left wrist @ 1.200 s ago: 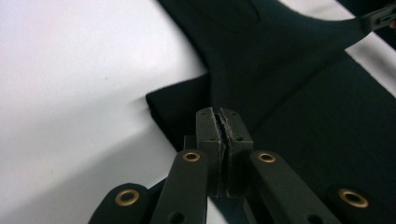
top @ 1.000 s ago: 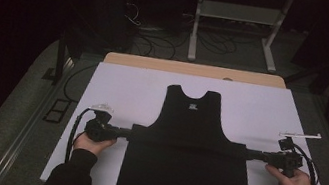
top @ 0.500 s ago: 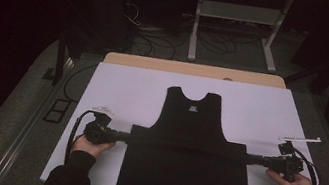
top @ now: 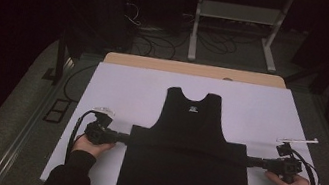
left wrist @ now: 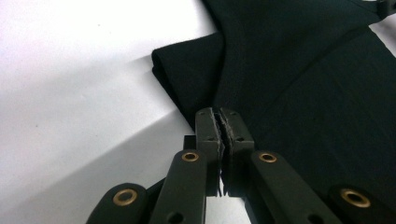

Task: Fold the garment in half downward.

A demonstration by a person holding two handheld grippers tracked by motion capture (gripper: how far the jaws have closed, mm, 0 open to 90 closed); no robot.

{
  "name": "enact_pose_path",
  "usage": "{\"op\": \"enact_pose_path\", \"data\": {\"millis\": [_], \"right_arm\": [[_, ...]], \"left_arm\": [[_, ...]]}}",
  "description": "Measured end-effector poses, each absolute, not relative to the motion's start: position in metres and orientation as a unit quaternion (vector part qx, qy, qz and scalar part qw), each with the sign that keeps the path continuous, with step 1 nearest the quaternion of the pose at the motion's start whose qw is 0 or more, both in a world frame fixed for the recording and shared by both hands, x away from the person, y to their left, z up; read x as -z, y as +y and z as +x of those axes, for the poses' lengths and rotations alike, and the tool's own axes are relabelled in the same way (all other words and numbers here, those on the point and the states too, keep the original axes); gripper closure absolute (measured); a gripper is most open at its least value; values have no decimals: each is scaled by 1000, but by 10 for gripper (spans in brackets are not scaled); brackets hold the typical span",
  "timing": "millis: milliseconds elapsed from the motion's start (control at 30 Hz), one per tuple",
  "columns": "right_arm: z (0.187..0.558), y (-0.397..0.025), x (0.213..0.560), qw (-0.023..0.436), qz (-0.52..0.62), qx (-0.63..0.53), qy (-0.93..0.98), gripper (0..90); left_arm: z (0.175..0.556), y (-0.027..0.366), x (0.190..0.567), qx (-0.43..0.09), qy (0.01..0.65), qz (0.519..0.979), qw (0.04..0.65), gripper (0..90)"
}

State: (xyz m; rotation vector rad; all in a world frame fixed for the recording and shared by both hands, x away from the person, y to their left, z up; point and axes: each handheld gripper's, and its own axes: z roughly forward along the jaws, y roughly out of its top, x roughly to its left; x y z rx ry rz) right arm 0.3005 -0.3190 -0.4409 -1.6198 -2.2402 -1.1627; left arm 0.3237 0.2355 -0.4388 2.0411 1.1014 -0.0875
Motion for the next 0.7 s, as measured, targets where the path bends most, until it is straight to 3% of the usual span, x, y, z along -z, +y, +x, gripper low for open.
{"op": "enact_pose_path", "data": {"millis": [600,700], "right_arm": [[298,-316,443,82,-539,373,-751,820],[298,-317,441,78,-541,379,-747,775]], "left_arm": [[324,234,440,36,439,808,392,852],[323,233,440,27,430,813,391,793]]}}
